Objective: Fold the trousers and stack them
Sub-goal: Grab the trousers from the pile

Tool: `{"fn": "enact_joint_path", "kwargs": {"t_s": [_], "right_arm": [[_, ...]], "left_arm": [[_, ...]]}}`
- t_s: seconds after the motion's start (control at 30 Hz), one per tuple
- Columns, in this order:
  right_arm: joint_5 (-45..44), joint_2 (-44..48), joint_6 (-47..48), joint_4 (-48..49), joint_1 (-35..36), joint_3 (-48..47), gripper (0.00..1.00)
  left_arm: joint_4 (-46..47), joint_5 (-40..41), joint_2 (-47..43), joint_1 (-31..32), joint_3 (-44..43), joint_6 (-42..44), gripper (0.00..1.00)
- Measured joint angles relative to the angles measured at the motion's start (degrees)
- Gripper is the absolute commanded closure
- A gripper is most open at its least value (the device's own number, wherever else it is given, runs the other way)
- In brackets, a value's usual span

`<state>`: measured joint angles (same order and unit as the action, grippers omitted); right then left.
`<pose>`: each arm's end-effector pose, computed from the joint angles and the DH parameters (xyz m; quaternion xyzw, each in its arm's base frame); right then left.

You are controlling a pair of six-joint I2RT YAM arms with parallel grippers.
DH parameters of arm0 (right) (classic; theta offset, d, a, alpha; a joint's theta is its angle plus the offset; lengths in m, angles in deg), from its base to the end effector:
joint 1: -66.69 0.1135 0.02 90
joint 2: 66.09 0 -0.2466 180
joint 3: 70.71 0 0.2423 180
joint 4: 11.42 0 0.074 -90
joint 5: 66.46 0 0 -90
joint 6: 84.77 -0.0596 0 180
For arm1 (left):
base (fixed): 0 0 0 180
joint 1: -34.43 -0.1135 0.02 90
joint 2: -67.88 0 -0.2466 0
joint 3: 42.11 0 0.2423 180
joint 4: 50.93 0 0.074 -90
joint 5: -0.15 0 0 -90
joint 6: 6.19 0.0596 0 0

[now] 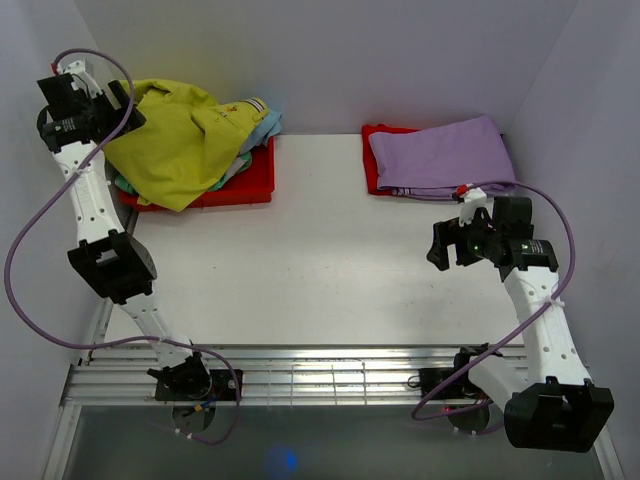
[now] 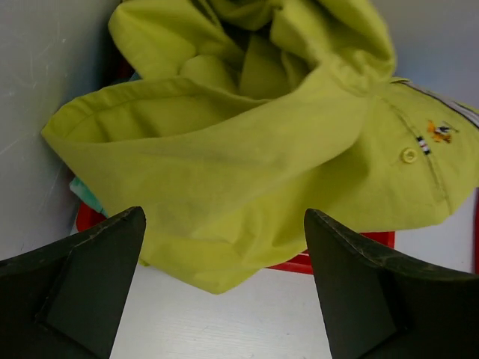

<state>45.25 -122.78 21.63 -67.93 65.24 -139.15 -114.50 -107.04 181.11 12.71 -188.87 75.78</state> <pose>0.2141 0.0166 0.2778 -0.1898 0.8894 0.1131 0.4001 0.4084 0.1437 0.4084 -0.1477 0.8469 -0.0696 0.5060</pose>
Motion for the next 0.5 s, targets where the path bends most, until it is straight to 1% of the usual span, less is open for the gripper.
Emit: {"fn": "enact_joint_path", "kwargs": {"t_s": [0.1,0.2,0.33,0.5], "right_arm": [[0.66,-0.96,-0.59,0.85,0.0,0.94,0.1],[1.01,-1.86,-0.96,1.84,0.0,1.84,0.1],[0.96,-3.13,-0.98,2.54,0.0,2.64,0.1],[0.96,-4.33,-1.03,3.3,0.0,3.02,0.1]], "left_arm": [[6.23,-0.11,0.42,-2.25,7.26,-1.03,0.02],[12.48,-0.42,0.5,-2.1,12.55,-1.33,0.02],[20.37,-3.26,0.98,-1.42,14.19,-2.29,0.02],[33.31,-10.16,2.27,-1.09,16.79,-3.61,0.02]]}}
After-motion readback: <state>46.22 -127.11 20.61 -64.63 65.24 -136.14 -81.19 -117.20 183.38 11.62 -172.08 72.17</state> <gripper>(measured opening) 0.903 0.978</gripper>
